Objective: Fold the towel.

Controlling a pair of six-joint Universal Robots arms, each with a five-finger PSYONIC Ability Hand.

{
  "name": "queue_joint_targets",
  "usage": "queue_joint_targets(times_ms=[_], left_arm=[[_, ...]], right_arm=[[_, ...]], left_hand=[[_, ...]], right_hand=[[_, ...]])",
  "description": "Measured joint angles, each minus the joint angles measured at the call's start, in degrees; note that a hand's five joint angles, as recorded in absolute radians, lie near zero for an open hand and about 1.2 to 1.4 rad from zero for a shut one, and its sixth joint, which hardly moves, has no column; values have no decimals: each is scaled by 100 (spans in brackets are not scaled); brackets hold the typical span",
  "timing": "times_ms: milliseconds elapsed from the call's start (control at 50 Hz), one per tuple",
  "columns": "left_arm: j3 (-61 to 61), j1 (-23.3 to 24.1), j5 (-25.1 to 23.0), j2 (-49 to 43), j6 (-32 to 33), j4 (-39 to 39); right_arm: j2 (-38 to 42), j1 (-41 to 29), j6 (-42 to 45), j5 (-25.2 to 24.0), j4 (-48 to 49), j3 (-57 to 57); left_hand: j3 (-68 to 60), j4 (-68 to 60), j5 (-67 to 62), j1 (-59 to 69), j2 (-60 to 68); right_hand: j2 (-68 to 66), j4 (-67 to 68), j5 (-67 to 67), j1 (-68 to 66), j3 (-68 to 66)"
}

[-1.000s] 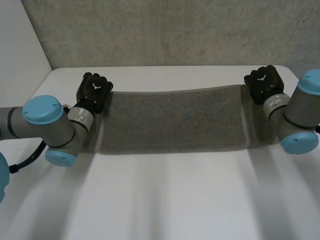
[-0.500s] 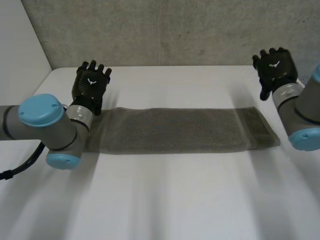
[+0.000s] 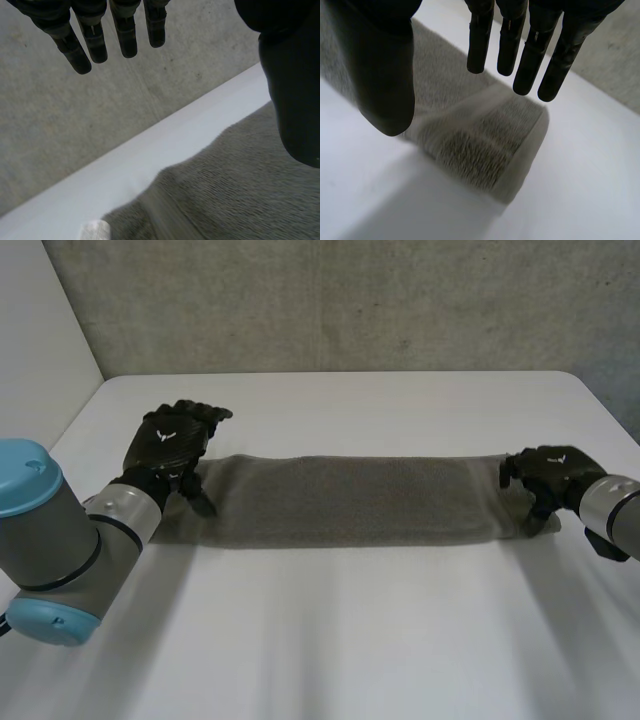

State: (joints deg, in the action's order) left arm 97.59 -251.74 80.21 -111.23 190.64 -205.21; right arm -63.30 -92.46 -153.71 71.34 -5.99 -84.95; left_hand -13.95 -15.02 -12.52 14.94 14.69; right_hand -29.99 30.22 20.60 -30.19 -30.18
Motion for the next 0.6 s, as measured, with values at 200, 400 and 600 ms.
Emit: queue_joint_targets(times_ms=[200,400,600], left_arm=[[54,-2,-10,0,-198,167],[97,1,-6,-13,-177,129],[117,8,-5,-12,-176,121]], right_arm=[[689,210,80,-136,384,109],[1154,288,151,-66,530,437],[1200,383,302,482,741,522]], left_hand=[[0,0,-9,0,0],[0,0,-9,0,0],[0,0,-5,0,0]], right_hand=[[-241,302,302,-305,-288],[-4050,4008,3960,-4050,-3927],[-4524,4678,4563,-4548,-4662]])
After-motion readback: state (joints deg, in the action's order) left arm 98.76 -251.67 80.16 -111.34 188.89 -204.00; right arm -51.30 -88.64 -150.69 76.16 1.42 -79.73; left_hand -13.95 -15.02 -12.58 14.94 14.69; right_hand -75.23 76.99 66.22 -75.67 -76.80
